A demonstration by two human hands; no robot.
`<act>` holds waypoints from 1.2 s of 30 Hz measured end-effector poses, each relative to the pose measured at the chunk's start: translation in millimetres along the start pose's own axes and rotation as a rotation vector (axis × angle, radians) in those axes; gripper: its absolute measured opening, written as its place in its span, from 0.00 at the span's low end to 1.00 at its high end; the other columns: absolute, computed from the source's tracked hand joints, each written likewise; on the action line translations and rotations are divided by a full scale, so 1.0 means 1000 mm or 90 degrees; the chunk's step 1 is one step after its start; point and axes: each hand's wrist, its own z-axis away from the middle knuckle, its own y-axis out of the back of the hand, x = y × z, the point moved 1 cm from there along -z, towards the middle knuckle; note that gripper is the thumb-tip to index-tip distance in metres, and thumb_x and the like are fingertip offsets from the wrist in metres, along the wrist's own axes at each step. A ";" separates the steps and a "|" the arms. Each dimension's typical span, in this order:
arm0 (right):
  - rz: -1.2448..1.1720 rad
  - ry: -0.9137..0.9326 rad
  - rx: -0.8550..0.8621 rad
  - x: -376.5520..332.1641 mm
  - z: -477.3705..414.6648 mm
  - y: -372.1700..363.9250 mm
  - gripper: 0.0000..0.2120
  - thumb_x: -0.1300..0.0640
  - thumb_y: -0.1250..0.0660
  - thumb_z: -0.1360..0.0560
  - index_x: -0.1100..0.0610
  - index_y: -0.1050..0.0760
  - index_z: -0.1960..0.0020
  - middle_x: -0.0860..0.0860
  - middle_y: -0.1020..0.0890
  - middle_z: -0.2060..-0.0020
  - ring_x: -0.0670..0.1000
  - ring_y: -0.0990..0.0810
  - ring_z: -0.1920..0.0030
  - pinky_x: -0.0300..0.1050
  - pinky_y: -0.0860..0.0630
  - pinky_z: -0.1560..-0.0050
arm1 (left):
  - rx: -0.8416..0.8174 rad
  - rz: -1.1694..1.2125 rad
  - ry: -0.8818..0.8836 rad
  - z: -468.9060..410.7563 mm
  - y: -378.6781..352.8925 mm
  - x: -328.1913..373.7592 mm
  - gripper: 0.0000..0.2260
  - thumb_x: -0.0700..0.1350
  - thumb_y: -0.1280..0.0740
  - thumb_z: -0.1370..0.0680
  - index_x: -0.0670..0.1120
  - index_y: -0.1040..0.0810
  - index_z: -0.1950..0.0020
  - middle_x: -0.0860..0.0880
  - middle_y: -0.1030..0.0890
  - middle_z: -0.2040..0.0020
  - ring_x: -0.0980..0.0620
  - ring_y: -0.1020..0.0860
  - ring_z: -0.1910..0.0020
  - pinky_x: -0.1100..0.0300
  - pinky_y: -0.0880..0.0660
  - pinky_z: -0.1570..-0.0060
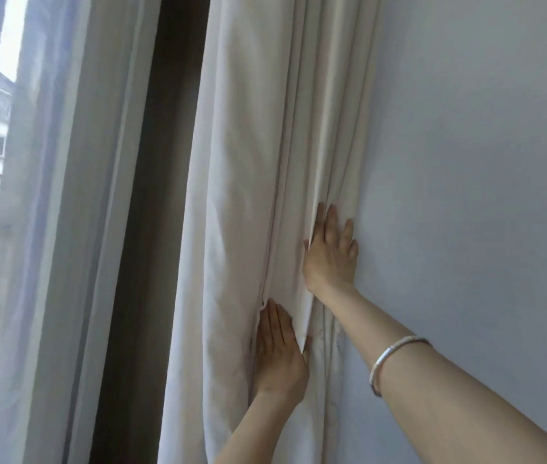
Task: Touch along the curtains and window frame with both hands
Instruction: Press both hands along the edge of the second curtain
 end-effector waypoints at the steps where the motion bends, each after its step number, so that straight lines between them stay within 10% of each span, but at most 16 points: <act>1: 0.007 0.000 0.001 0.002 -0.004 -0.002 0.29 0.56 0.52 0.19 0.55 0.65 0.25 0.52 0.60 0.24 0.62 0.59 0.25 0.57 0.52 0.28 | 0.014 -0.017 -0.008 -0.001 -0.006 0.001 0.39 0.53 0.41 0.25 0.33 0.59 0.28 0.37 0.25 0.38 0.39 0.24 0.40 0.61 0.60 0.33; 5: 0.009 0.001 -0.011 0.003 -0.010 -0.009 0.29 0.55 0.52 0.19 0.55 0.67 0.26 0.52 0.60 0.24 0.63 0.60 0.26 0.58 0.53 0.27 | 0.063 -0.004 0.033 -0.002 -0.007 0.009 0.30 0.52 0.57 0.20 0.32 0.66 0.31 0.39 0.22 0.40 0.42 0.23 0.41 0.58 0.60 0.35; 8: 0.001 -0.004 -0.017 0.002 -0.010 -0.007 0.30 0.55 0.52 0.19 0.54 0.67 0.26 0.52 0.61 0.24 0.63 0.60 0.26 0.58 0.53 0.27 | 0.016 0.012 0.051 -0.003 -0.003 0.011 0.32 0.53 0.50 0.22 0.29 0.57 0.32 0.34 0.32 0.33 0.36 0.31 0.34 0.63 0.69 0.35; 12: -0.037 -0.006 -0.059 0.002 -0.004 0.002 0.29 0.53 0.53 0.19 0.54 0.68 0.26 0.53 0.61 0.24 0.62 0.60 0.25 0.58 0.53 0.28 | -0.077 0.035 0.023 -0.006 -0.015 0.001 0.31 0.53 0.52 0.19 0.39 0.72 0.33 0.45 0.64 0.26 0.44 0.61 0.25 0.64 0.71 0.33; 17: -0.070 -0.014 -0.104 -0.001 0.010 0.027 0.30 0.49 0.52 0.20 0.54 0.66 0.26 0.54 0.60 0.24 0.63 0.57 0.25 0.58 0.52 0.28 | -0.130 -0.013 0.027 0.003 0.008 0.007 0.30 0.56 0.63 0.22 0.37 0.63 0.28 0.41 0.61 0.24 0.45 0.61 0.25 0.56 0.62 0.28; 20: -0.084 -0.021 -0.115 -0.001 0.025 0.045 0.31 0.47 0.51 0.20 0.53 0.65 0.25 0.54 0.58 0.24 0.62 0.56 0.25 0.58 0.51 0.28 | -0.116 -0.021 0.020 0.022 0.028 0.013 0.31 0.56 0.51 0.20 0.37 0.59 0.27 0.40 0.56 0.24 0.43 0.57 0.25 0.50 0.60 0.28; 36: -0.215 0.041 -0.136 -0.027 0.151 0.192 0.35 0.43 0.47 0.23 0.53 0.63 0.25 0.52 0.56 0.24 0.60 0.54 0.25 0.59 0.47 0.29 | -0.049 -0.224 0.089 0.165 0.211 0.033 0.40 0.68 0.54 0.26 0.42 0.68 0.29 0.46 0.65 0.26 0.49 0.70 0.30 0.55 0.69 0.31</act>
